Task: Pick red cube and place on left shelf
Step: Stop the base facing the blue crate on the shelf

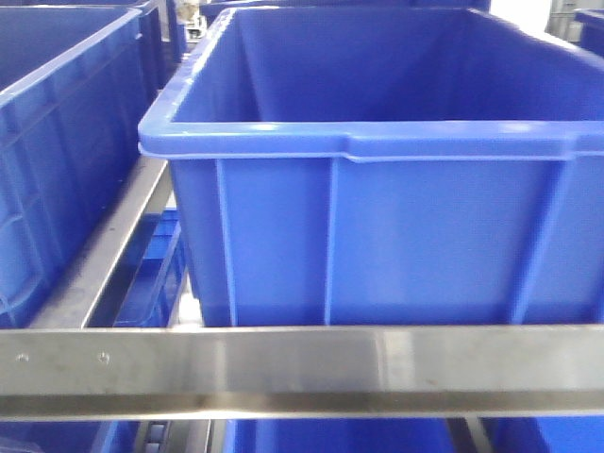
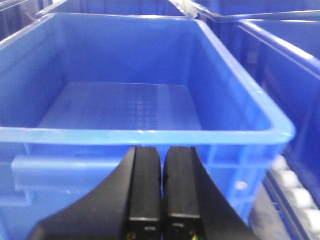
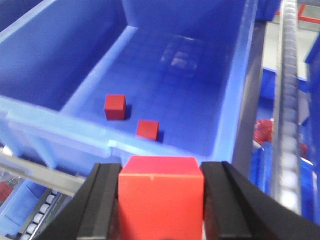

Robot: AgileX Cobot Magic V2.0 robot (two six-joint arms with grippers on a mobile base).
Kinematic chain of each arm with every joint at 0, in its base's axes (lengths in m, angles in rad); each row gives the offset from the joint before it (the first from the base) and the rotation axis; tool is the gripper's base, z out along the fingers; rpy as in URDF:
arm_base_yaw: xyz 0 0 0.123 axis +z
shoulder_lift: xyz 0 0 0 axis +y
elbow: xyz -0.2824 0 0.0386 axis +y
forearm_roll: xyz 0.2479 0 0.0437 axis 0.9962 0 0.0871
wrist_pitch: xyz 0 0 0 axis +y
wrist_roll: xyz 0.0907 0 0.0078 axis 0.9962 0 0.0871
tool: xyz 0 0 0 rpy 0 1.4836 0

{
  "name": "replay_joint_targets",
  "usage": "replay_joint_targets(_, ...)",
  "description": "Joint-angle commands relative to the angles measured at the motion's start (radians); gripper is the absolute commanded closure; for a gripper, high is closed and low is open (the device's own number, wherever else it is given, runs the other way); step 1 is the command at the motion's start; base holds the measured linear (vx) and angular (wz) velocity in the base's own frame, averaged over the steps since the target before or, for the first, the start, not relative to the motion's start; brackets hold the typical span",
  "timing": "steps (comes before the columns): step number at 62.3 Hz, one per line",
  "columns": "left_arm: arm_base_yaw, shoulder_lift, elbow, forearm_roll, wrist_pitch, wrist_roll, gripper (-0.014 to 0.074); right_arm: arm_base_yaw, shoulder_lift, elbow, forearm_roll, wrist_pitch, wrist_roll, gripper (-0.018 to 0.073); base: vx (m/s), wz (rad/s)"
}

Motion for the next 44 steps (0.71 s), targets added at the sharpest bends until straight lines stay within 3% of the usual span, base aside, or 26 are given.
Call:
replay_joint_targets(1,-0.001,-0.012,0.024,-0.004,-0.089,-0.005,0.0495,-0.004,0.008,-0.029,-0.027,-0.070,-0.005,0.0401,0.08,0.09)
replay_joint_targets(44,-0.001,-0.012,0.024,-0.004,-0.089,-0.005,0.0495,-0.004,0.008,-0.029,-0.027,-0.070,-0.005,0.0401,0.02,0.01)
